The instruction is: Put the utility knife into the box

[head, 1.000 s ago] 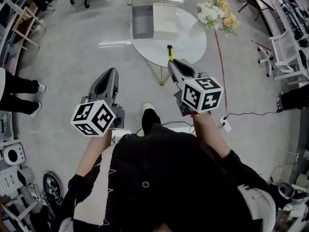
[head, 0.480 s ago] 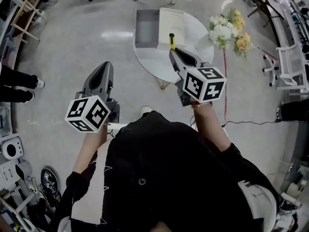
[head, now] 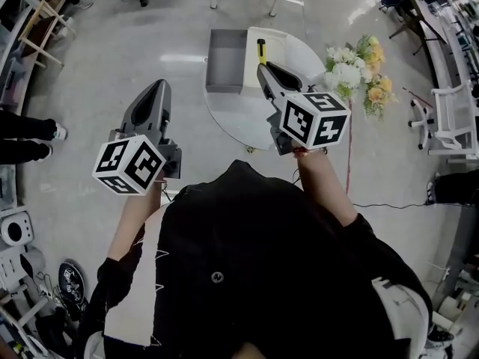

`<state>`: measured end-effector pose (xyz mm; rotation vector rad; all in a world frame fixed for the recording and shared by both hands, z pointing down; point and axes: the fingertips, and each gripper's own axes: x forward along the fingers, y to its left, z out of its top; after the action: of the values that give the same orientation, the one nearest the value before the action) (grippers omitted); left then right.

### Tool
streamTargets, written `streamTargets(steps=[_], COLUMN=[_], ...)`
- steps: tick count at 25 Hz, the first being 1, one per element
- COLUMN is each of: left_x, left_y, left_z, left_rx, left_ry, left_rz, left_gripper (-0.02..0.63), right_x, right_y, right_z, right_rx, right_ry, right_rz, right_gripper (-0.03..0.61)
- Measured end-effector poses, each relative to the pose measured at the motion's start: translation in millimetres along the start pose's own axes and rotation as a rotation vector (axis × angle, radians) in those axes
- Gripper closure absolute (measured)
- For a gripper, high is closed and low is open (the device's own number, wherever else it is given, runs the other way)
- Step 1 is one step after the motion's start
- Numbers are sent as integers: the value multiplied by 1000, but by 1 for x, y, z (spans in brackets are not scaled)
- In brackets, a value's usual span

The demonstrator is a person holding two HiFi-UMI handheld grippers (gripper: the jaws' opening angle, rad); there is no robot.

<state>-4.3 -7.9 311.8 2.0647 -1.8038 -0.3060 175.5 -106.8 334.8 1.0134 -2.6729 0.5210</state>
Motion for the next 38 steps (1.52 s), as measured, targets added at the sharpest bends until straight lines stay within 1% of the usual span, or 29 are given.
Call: streamTargets(steps=[5, 10, 13, 16, 18, 21, 24, 27, 29, 33, 36, 38], left_x=[9, 3, 6, 24, 40, 68, 89, 100, 107, 120, 127, 131], left_y=[9, 49, 76, 95, 106, 123, 146, 174, 188, 203, 211, 217], left_z=[-4, 0, -5, -5, 8, 36, 53, 64, 69, 75, 79, 82], left_rx=[-11, -26, -43, -63, -44, 0, 17, 17, 6, 11, 22, 28], left_ry=[25, 34, 50, 85, 98, 108, 142, 156, 173, 208, 211, 203], left_rz=[40, 84, 84, 56, 21, -17, -59, -74, -82, -130, -158, -165], left_gripper=[603, 603, 603, 603, 603, 603, 603, 603, 603, 603, 603, 603], right_x=[11, 36, 50, 65, 79, 103, 119, 137, 143, 147, 151, 157], right_y=[-11, -12, -16, -26, -31, -41, -45, -43, -44, -45, -46, -46], right_z=[-4, -20, -34, -44, -46, -37, -35, -34, -32, -37, -49, -58], right_rx=[17, 34, 46, 70, 89, 109, 149, 157, 170, 206, 220, 241], right_ry=[8, 62, 98, 132, 149, 164, 171, 180, 182, 191, 203, 208], right_rz=[6, -28, -71, -130, -162, -210, -268, -308, -338, -406, -443, -452], right_gripper=[537, 537, 537, 537, 537, 537, 537, 537, 537, 537, 537, 537])
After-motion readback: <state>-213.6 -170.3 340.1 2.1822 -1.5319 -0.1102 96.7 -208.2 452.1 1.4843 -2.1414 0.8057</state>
